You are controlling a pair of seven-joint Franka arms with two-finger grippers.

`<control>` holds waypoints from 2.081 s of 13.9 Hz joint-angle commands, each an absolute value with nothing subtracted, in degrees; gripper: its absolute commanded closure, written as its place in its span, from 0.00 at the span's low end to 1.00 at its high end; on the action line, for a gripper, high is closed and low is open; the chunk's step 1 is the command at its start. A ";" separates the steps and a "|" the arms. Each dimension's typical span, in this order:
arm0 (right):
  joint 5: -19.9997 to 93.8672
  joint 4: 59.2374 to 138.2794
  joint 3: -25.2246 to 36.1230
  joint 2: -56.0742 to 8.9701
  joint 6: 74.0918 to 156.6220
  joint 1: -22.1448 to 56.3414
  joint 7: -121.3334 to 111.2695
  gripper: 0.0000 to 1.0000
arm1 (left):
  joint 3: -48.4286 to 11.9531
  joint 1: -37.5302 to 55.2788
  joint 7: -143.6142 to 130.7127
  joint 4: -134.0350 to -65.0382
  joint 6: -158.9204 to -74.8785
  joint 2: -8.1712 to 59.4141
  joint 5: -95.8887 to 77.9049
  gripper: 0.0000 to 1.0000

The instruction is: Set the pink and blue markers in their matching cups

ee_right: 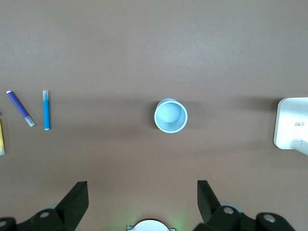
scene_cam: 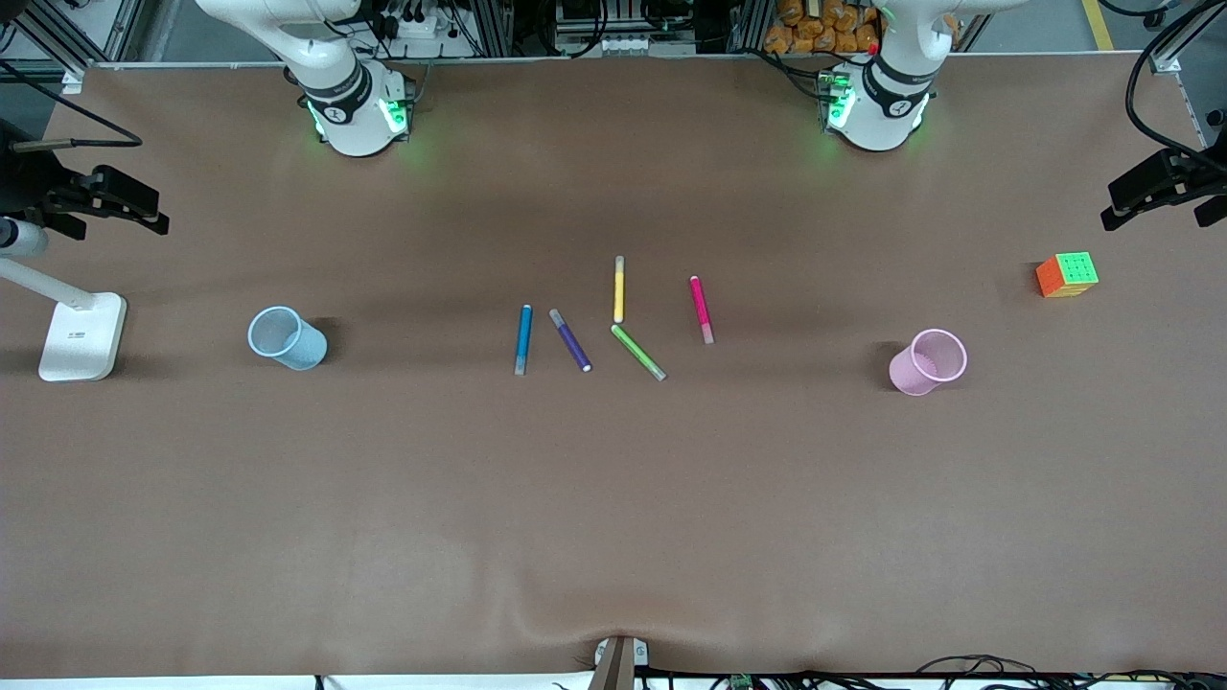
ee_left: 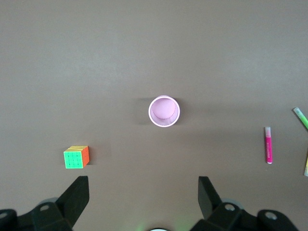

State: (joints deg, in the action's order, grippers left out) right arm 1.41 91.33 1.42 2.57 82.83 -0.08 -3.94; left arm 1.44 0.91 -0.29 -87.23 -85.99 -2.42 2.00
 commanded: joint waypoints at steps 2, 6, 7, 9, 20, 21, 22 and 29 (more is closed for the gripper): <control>1.23 91.67 1.49 2.81 83.23 0.17 -3.34 0.00 | 1.32 0.53 0.09 -86.31 -85.08 -1.76 1.93 0.00; 1.23 91.67 1.49 2.81 83.32 0.17 -3.34 0.00 | 1.23 1.23 0.00 -86.48 -85.08 -1.06 2.11 0.00; 1.23 91.67 1.49 2.81 83.32 0.26 -3.34 0.00 | 1.14 1.32 0.00 -86.48 -85.08 -0.62 2.11 0.00; 1.23 91.67 1.49 2.72 83.93 0.44 -3.34 0.00 | 0.88 1.49 -0.09 -86.75 -84.99 0.00 2.02 0.00; 1.23 92.11 1.49 2.72 84.02 0.44 -3.43 0.00 | -3.51 2.02 -4.91 -86.84 -86.75 6.41 -2.10 0.00; 1.23 92.11 1.49 2.72 84.02 0.44 -3.34 0.00 | -4.47 2.11 -6.57 -86.84 -86.84 6.85 -2.89 0.00; 1.23 92.11 1.49 2.72 84.02 0.44 -3.34 0.00 | -5.09 2.28 -8.68 -86.92 -87.18 7.20 -3.94 0.00; 1.23 92.55 1.50 2.46 84.46 0.26 -3.34 0.00 | -7.03 7.63 -19.05 -87.63 -90.96 11.07 -3.43 0.00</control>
